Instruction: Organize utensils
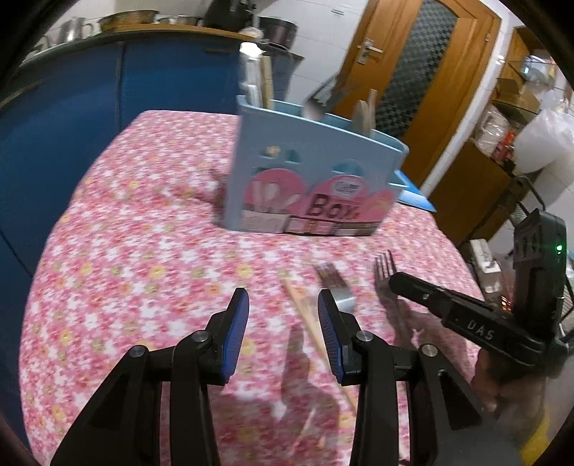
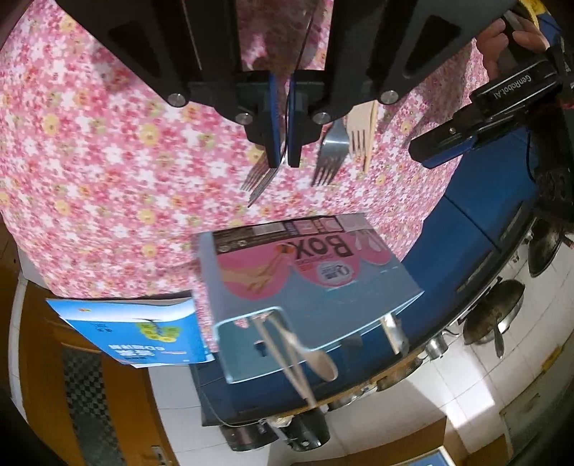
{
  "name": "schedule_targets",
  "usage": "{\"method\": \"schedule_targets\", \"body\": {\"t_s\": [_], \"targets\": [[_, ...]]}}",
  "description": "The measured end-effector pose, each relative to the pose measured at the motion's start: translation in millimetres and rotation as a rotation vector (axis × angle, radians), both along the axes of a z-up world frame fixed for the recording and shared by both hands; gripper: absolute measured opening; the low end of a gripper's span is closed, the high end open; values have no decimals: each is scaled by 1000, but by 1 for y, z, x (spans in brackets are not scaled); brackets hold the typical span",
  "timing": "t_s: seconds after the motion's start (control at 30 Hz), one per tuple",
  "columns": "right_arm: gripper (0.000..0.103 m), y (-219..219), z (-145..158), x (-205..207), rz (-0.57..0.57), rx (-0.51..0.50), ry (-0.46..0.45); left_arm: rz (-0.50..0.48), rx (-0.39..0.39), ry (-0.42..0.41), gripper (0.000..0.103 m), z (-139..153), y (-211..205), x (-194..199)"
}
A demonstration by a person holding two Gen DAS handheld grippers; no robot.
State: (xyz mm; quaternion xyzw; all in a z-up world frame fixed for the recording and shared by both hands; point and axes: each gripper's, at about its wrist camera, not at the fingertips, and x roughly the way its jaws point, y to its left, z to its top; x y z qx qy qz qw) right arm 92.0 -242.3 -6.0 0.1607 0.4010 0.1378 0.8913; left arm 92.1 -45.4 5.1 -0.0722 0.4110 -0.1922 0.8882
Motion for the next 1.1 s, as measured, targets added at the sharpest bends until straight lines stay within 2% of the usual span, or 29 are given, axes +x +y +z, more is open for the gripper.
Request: {"method": "schedule_targets", "body": {"t_s": [0.13,0.33,0.43,0.6,0.67,0.73,0.83,0.9,1.1], "targets": [[5,-12,1,-6,-17,13,-9,-77,-22,5,40,1,-19,8],[6,-23,1,-11,-34,20,-15,-149,-31,67,40,-5,-39,27],[6,-26,1,-12,-37,23,-21,-173,-1,88,36,-9,-50,33],[6,-31,0,-13,-38,32,-30,-154,105,128,35,-22,-66,40],[6,-34,-1,-15,-39,37,-33,-153,111,133,34,-24,-70,41],[6,-36,-1,-16,-41,38,-35,-159,98,153,30,-26,-73,41],[6,-39,-2,-17,-44,48,-37,-176,70,185,16,-27,-78,42],[6,-41,-3,-18,-45,57,-38,-194,33,222,4,-31,-85,44],[6,-43,1,-23,-41,74,-59,-183,-13,225,2,-33,-91,43]]}}
